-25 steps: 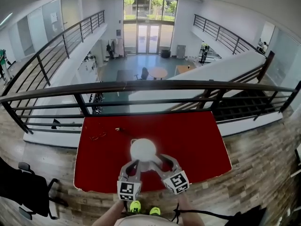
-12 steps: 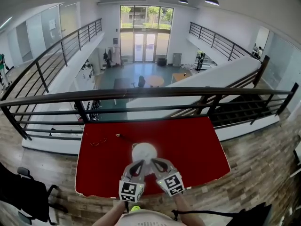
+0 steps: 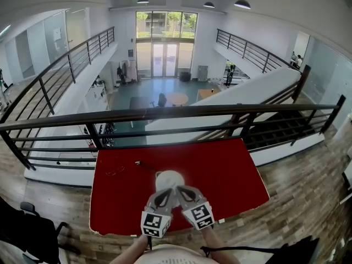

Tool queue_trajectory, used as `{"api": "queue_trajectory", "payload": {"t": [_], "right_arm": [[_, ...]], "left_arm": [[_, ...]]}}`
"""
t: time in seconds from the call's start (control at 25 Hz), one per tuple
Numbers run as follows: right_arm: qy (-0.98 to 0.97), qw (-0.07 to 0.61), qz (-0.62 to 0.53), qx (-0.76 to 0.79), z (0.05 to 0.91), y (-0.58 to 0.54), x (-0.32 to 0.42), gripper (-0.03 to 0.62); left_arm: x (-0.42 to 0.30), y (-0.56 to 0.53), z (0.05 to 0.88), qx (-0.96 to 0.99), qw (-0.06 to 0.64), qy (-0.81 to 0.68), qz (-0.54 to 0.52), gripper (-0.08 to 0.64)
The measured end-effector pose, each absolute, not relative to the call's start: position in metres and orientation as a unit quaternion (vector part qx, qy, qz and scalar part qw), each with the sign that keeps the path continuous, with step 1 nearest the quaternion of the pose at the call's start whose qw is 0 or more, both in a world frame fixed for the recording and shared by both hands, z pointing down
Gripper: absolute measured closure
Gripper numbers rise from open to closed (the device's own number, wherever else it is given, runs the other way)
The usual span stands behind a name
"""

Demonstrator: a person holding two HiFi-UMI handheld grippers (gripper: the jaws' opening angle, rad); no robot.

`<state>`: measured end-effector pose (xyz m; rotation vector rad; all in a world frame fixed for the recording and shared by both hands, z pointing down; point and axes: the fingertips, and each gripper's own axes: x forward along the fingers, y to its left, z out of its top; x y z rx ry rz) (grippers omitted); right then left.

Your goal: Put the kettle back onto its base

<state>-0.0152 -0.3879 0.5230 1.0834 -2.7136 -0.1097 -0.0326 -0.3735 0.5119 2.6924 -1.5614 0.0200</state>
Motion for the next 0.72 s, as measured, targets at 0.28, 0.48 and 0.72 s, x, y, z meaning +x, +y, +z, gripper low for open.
{"api": "queue_trajectory", "payload": {"t": [0.28,0.48,0.72], "right_arm": [[-0.923,0.114,-0.039,0.366,0.525,-0.387,-0.024,0.584],[-0.922,0.116,-0.039,0.367,0.526,-0.386,-0.022,0.584],[-0.920,0.121,-0.036,0.371,0.527,-0.380,-0.022,0.584]], "left_arm": [[-0.043,-0.374,0.517,0.863,0.026,-0.505,0.003,0.553],[-0.042,-0.375,0.516,0.863,0.028,-0.505,0.002,0.554],[-0.045,-0.367,0.516,0.864,0.033,-0.502,0.002,0.554]]}}
